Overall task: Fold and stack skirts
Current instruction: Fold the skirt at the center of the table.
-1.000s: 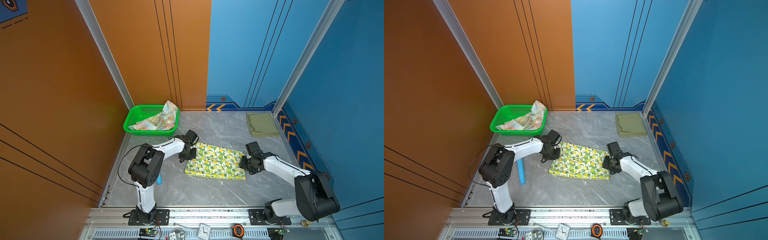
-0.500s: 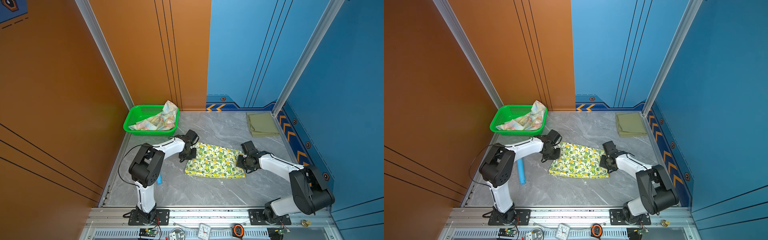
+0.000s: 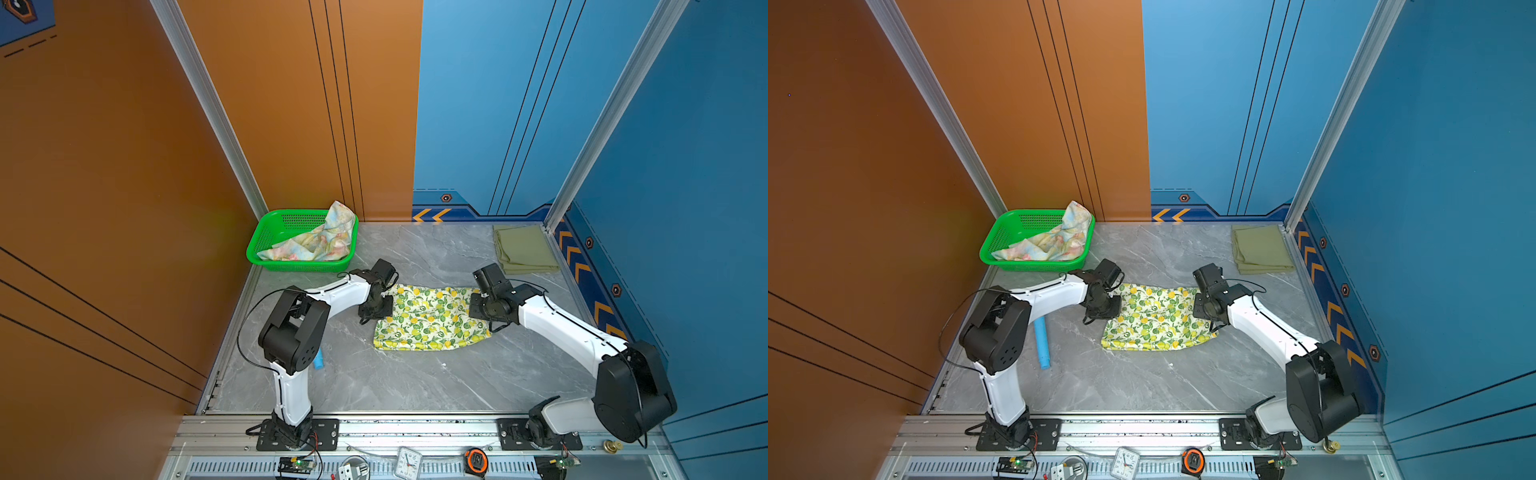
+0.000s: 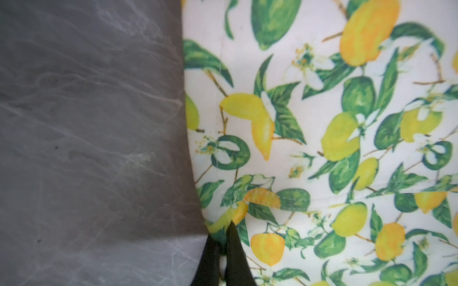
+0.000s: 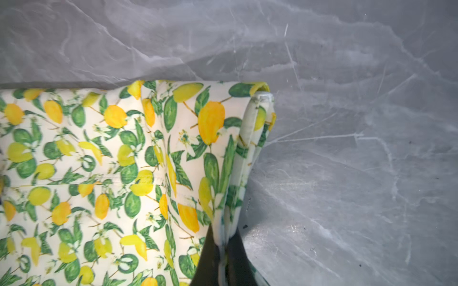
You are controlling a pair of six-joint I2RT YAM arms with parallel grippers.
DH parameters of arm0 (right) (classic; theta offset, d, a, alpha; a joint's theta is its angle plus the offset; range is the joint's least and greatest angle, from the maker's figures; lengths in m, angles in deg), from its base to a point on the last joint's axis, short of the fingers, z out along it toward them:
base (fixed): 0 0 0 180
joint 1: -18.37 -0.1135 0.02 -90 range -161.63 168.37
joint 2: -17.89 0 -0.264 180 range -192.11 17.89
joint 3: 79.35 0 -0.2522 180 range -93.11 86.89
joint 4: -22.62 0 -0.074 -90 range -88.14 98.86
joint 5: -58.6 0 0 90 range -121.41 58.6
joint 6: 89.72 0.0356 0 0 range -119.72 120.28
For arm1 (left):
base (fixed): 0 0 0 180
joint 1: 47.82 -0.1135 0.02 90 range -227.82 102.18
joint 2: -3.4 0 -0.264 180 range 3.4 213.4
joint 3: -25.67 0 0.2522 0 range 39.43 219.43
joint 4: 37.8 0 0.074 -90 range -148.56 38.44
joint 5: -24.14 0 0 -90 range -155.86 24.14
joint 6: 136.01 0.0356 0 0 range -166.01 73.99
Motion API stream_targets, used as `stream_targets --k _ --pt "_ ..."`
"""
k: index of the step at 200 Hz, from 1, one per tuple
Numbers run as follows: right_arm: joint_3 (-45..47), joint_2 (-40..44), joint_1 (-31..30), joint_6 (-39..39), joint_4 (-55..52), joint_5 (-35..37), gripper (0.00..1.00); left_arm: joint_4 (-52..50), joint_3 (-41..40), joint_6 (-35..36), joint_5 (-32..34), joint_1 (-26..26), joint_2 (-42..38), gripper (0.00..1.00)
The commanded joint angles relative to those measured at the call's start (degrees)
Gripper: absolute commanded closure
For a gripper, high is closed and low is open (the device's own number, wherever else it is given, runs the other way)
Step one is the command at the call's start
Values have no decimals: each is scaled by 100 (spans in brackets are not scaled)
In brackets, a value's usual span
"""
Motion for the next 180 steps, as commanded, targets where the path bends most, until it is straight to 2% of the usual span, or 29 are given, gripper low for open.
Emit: stream_targets --k 1,30,75,114,149,160,180 --pt "-490 100 -278 -132 -645 579 100 -202 -126 -13 0 115 395 97" --pt "-1101 -175 -809 -93 -765 657 100 -201 -112 -15 -2 173 403 97" --pt "-2091 -1045 -1671 25 -744 438 100 -201 -124 -35 9 184 348 97" --pt "-2258 -1730 -2016 328 -157 -248 100 -202 -126 -46 -9 173 296 97" --pt "-2141 -2070 -2038 626 575 -1011 100 -201 -133 -65 -48 166 282 97" --pt "-2079 -2078 -2003 699 850 -1235 87 -201 -128 -68 -72 150 283 97" --pt "-1856 -1944 -1843 915 1312 -1570 53 -201 -133 -78 -92 139 287 97"
